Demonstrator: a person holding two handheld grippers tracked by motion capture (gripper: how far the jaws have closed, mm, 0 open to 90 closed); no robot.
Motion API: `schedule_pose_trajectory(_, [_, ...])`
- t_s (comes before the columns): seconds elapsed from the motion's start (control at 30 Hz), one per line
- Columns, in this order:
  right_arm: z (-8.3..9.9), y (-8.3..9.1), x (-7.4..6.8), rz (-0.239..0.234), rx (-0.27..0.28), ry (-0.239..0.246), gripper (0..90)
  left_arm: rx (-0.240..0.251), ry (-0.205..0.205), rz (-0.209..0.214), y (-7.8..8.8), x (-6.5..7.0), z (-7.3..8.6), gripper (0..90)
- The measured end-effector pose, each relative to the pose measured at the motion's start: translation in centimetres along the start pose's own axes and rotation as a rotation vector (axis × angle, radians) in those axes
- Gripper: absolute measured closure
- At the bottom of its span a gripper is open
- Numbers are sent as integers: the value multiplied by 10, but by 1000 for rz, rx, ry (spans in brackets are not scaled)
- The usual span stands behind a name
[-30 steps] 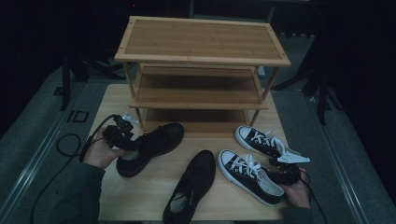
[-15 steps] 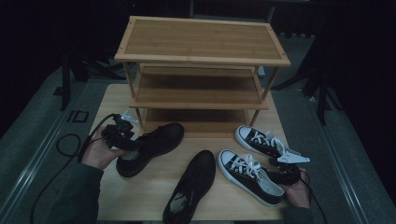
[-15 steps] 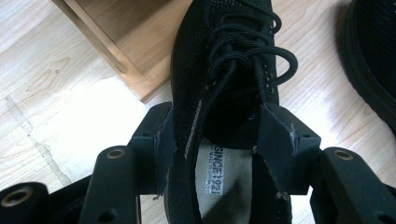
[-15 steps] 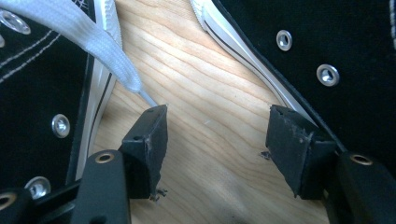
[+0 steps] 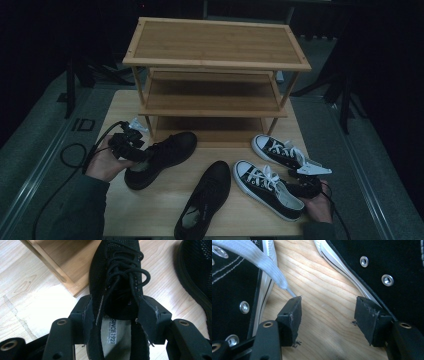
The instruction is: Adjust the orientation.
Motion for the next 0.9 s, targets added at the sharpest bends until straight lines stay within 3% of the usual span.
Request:
schedule_pose_trajectory(0.47, [0, 0, 0, 0, 1, 1, 383, 16, -52, 38, 7, 18, -12, 462])
schedule_pose_trajectory(0.9, [0, 0, 0, 0, 0, 2, 383, 7, -86, 56, -1, 30, -20, 463])
Point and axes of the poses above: each handheld gripper's, and its own axes: y roughly backward along the jaws, z roughly out of its underside, x roughly to its right, the point moved 6 cm from there along -y, roughly forward along the jaws, and after that the axes turned 13 degrees about z, right-handed, at the moved point
